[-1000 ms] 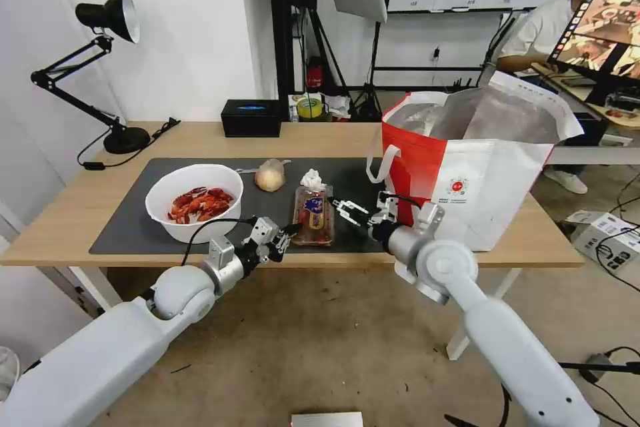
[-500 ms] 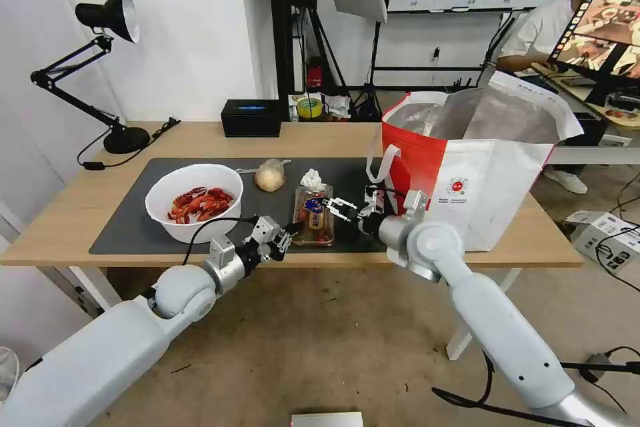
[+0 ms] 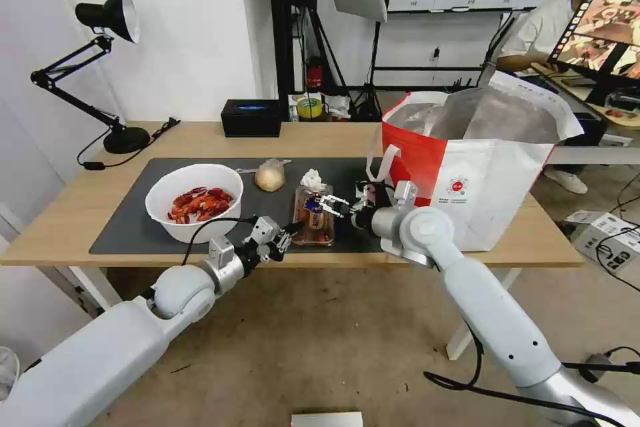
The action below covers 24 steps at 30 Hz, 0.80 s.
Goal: Pick up the trash from the table and place it into the takeout bag.
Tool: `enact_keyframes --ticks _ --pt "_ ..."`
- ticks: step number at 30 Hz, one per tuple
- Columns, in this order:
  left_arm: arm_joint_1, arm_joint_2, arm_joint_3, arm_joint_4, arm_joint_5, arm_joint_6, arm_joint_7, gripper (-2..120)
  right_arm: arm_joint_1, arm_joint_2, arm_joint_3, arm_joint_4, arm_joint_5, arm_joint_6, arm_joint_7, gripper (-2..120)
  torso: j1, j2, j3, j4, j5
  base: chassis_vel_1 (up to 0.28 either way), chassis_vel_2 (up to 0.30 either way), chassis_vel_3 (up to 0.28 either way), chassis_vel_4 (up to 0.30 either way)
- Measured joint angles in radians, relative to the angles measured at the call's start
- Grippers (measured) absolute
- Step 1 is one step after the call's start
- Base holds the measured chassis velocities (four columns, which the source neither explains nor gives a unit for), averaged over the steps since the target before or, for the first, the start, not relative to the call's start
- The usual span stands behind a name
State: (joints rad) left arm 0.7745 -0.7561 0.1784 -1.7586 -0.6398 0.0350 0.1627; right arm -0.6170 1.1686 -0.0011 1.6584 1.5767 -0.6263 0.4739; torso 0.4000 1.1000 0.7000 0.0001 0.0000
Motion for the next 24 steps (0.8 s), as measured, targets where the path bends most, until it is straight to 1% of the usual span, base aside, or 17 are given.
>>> enact_keyframes --ticks 8,11,24 --pt "-0.001 0.006 0.003 -0.001 0.001 -0.011 0.003 0 0.024 0.007 -0.031 -0.014 0.001 -0.001 0.016 100 0.000 0.000 0.000 -0.0001 0.0000 0.000 0.000 0.000 0.000" --pt "-0.004 0.007 0.006 -0.001 0.001 -0.013 0.003 0 0.043 0.022 -0.047 -0.035 0.001 -0.005 0.040 100 0.000 0.000 0.000 0.0000 0.0000 0.000 0.000 0.000 0.000" --pt "-0.005 0.004 0.010 0.000 0.001 -0.020 0.005 0 0.082 0.041 -0.075 -0.077 -0.003 -0.020 0.048 100 0.000 0.000 0.000 0.0000 0.0000 0.000 0.000 0.000 0.000"
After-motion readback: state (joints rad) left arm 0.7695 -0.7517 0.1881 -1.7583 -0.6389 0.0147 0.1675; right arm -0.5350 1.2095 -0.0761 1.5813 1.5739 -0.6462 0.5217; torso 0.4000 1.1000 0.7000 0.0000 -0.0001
